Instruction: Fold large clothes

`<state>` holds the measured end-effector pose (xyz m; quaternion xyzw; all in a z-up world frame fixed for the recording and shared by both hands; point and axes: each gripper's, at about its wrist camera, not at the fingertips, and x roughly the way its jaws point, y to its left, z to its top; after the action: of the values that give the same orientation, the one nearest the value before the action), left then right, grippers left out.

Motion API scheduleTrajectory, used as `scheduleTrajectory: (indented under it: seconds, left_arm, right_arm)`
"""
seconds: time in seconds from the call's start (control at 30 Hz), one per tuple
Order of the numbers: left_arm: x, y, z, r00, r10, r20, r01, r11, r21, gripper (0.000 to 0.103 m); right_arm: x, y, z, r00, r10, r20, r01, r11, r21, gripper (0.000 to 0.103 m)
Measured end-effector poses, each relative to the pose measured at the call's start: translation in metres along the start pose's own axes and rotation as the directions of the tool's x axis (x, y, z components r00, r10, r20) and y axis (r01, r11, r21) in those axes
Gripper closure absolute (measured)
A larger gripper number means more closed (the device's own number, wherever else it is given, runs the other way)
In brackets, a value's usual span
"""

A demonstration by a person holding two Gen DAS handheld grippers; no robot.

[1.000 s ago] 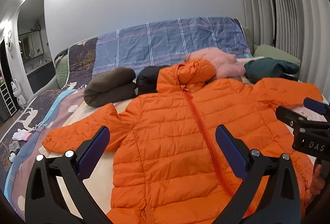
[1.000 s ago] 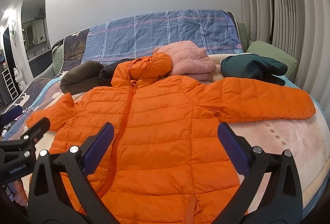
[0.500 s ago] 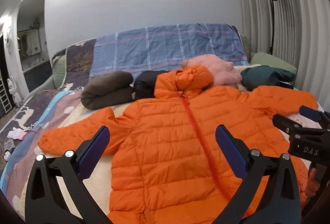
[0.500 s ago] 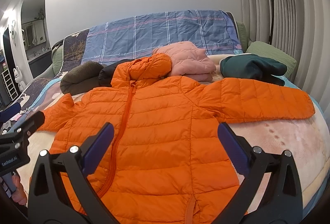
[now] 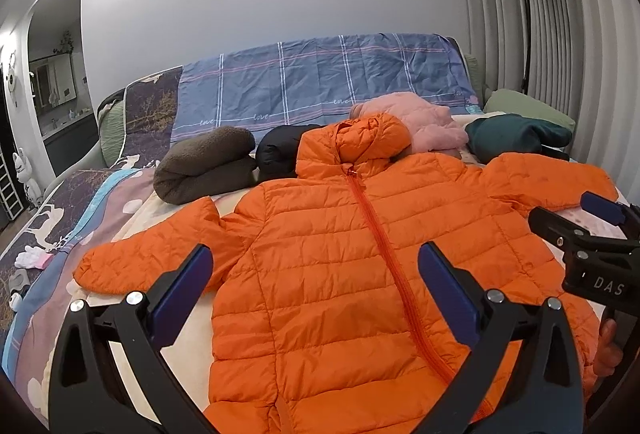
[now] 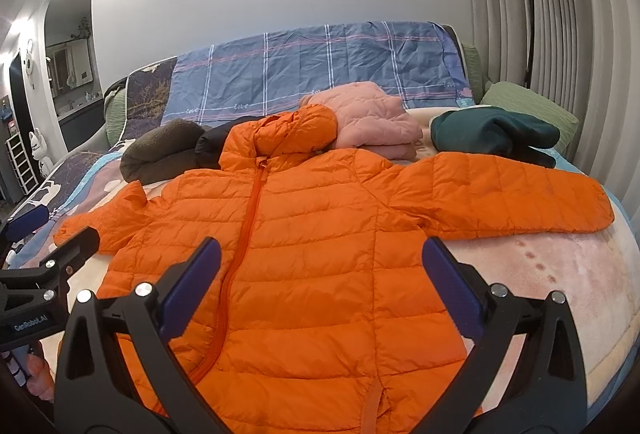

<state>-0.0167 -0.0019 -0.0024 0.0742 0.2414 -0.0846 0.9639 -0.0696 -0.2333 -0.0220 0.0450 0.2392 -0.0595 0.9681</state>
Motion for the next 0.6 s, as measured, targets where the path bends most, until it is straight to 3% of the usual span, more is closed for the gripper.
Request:
scheduleTrajectory:
  seconds: [0.17, 0.4, 0.6]
  left_arm:
    - [0.0025, 0.0007, 0.0003, 1.0, -0.006, -0.009, 0.006, 1.0, -0.01, 0.001]
    - [0.0059, 0.0019, -0.0026, 1.0, -0.017, -0.02, 0.016, 1.0, -0.022, 0.001]
    - [0.0071, 0.0011, -0.0045, 1.0, -0.018, -0.023, 0.018, 1.0, -0.02, 0.001]
  right_arm:
    - [-0.0031, 0.0004, 0.0002, 0.999, 0.011, 0.034, -0.012, 1.0, 0.022, 0.002]
    - [0.0032, -0.006, -0.0022, 1.0, 0.007, -0.014, -0.006, 0.998, 0.061, 0.002]
    - [0.0026, -0.005, -0.0038, 1.0, -0.002, -0.006, 0.002, 0.999, 0.043, 0.002]
